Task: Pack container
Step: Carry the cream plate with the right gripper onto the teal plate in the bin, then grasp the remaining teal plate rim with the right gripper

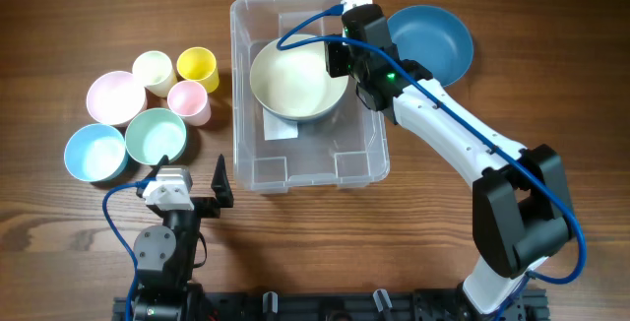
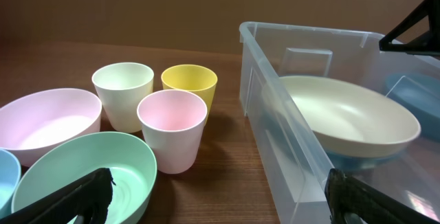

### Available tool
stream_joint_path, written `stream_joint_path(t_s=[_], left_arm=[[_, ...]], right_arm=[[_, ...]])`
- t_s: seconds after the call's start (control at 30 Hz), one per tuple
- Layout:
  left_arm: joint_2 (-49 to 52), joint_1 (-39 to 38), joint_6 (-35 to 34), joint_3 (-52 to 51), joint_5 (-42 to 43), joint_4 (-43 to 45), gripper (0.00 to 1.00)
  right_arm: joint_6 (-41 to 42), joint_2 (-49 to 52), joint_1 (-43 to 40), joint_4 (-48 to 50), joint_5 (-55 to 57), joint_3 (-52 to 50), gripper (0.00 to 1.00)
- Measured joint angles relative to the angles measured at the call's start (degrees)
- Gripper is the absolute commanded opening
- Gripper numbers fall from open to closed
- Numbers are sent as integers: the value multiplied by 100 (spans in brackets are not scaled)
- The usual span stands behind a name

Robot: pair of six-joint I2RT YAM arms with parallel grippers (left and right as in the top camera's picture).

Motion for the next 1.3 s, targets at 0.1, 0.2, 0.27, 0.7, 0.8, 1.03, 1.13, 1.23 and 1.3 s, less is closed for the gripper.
stream_joint_path(t_s=[0.1, 0.2, 0.27, 0.7, 0.8, 1.03, 1.13, 1.23, 1.3], left_arm=[[0, 0, 0, 0, 0, 0, 100], [0, 0, 0, 0, 0, 0, 100], [0, 0, 0, 0, 0, 0, 100], [0, 0, 0, 0, 0, 0, 100], [0, 0, 0, 0, 0, 0, 100], [0, 0, 0, 0, 0, 0, 100], [0, 0, 0, 0, 0, 0, 100], [0, 0, 0, 0, 0, 0, 100], [0, 0, 0, 0, 0, 0, 100]], right_arm=[[-175, -74, -2, -20, 35, 0, 56], [-284, -472, -11, -120, 315, -4, 55], [-308, -879, -68, -245, 527, -4, 55], [151, -2065, -2197, -1766, 691, 68, 58], [225, -1718, -2509, -1829, 492, 68, 61], [553, -452, -3014, -1823, 125, 68, 64], [634, 136, -3246, -1735, -271, 68, 64], [654, 636, -3427, -1606, -671, 68, 63], [632, 874, -3491, -1547, -881, 66, 61]])
